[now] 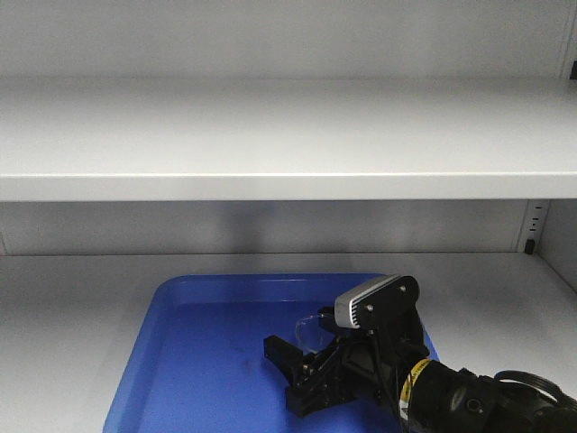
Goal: Pick beaker and place in left cabinet
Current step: 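Lower the beaker onto the blue tray and open the right gripper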
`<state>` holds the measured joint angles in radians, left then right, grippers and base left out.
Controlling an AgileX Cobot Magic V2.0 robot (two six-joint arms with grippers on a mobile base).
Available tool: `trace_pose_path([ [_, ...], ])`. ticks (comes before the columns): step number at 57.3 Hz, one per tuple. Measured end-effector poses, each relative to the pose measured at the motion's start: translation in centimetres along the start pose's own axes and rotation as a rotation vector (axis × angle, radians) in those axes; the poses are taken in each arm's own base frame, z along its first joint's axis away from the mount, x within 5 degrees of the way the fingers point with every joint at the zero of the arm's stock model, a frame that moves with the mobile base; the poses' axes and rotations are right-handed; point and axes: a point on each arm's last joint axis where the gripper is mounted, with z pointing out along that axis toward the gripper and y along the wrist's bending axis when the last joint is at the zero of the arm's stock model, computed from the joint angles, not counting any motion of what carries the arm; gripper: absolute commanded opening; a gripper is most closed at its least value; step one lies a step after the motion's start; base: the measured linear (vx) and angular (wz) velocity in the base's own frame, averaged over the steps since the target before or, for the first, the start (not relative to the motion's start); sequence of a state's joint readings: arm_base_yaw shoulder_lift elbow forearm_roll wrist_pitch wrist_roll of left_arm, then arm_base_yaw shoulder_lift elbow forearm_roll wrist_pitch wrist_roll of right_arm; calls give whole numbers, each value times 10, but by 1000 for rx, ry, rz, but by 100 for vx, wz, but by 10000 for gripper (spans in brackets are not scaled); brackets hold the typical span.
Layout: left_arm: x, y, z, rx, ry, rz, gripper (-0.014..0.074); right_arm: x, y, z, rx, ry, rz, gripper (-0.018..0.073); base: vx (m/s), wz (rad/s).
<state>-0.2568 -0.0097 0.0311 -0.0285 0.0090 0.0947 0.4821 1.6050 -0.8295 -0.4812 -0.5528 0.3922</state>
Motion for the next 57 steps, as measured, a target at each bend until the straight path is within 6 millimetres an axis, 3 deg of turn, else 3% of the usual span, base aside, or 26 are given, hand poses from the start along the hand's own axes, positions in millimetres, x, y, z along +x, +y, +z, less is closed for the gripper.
trace_pose_path([
  [15, 0, 0, 0, 0, 0, 0, 1, -22, 1, -11, 8, -103, 27, 589, 0, 0],
  [22, 0, 0, 0, 0, 0, 0, 1, -33, 3, -18, 12, -137, 25, 532, 0, 0],
  [28, 0, 0, 0, 0, 0, 0, 1, -39, 2, -25, 31, -131, 25, 384, 0, 0],
  [38, 0, 0, 0, 0, 0, 0, 1, -43, -2, -43, 125, 4, 54, -17, 0, 0],
  [45, 0, 0, 0, 0, 0, 0, 1, -46, -4, -61, 199, 106, 65, -11, 0, 0],
  [57, 0, 0, 0, 0, 0, 0, 1, -66, -2, -95, 255, 107, 62, -9, 0, 0],
])
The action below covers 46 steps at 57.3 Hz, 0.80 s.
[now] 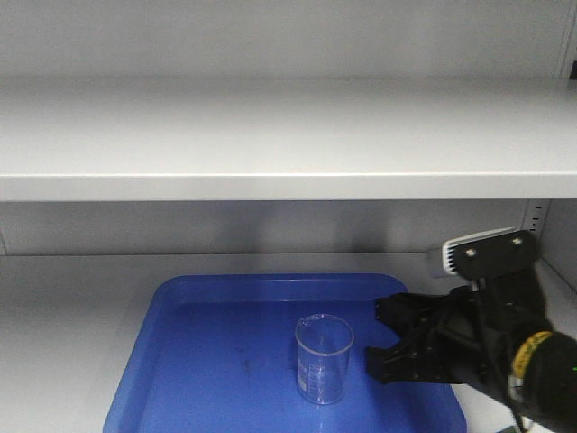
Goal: Pick beaker and place in left cabinet
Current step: 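Lower the beaker onto the blue tray and open the right gripper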
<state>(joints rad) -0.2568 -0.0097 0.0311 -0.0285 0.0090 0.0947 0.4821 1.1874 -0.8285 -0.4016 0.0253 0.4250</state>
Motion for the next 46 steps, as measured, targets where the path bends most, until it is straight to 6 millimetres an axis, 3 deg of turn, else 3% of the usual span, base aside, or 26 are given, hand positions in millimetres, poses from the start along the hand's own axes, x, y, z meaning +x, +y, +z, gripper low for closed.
trace_pose_path([
  [13, 0, 0, 0, 0, 0, 0, 1, -11, -1, -20, 11, -44, 5, -9, 0, 0],
  [46, 0, 0, 0, 0, 0, 0, 1, -9, -1, -20, 15, -28, 21, -9, 0, 0],
])
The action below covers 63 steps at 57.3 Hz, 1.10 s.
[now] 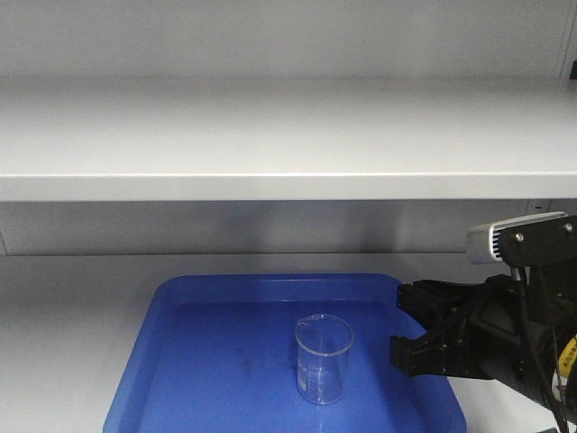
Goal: Pick beaker and place in left cabinet
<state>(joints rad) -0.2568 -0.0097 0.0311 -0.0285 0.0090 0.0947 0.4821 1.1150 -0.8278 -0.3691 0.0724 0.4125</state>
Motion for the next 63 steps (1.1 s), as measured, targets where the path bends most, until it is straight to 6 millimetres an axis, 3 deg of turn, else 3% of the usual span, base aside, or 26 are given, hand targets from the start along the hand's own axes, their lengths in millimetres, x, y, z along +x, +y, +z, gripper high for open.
trace_pose_path([
  [9, 0, 0, 0, 0, 0, 0, 1, 1, -1, -4, 2, 24, -30, -9, 0, 0],
  [19, 0, 0, 0, 0, 0, 0, 1, 7, -19, -21, 57, -41, 28, -9, 0, 0],
  [38, 0, 0, 0, 0, 0, 0, 1, 72, -49, -98, 291, -169, 103, -9, 0, 0],
  [47, 0, 0, 0, 0, 0, 0, 1, 106, -51, -128, 406, -205, 94, -9, 0, 0],
  [63, 0, 0, 0, 0, 0, 0, 1, 169, -40, -148, 447, -229, -32, -9, 0, 0],
])
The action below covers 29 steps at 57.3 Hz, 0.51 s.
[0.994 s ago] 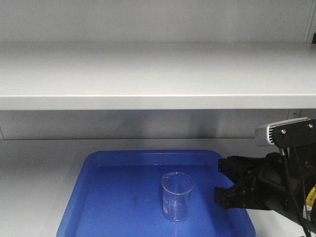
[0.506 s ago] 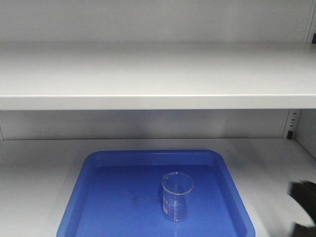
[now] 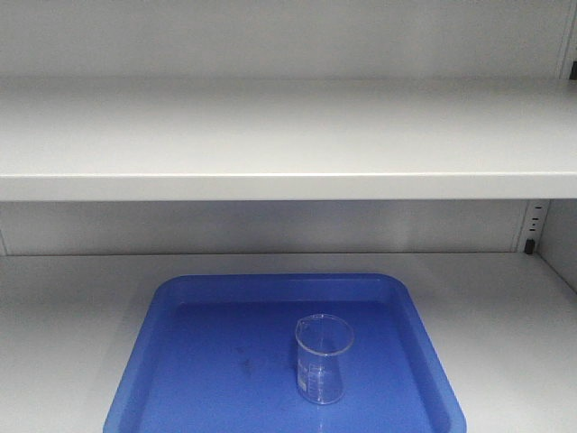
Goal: Pick beaker and place in left cabinet
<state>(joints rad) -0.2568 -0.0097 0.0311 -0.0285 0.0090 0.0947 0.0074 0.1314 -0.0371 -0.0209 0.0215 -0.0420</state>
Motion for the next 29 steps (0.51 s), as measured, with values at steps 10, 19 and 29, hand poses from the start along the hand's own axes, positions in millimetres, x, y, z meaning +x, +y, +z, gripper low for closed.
trace_pose_path([
  [10, 0, 0, 0, 0, -1, 0, 1, 17, 1, -9, 4, -36, -9, -9, 0, 0],
  [19, 0, 0, 0, 0, 0, 0, 1, 20, 1, -10, 3, -12, -9, -9, 0, 0],
  [29, 0, 0, 0, 0, 0, 0, 1, 20, 1, -10, 3, -7, -9, -9, 0, 0],
])
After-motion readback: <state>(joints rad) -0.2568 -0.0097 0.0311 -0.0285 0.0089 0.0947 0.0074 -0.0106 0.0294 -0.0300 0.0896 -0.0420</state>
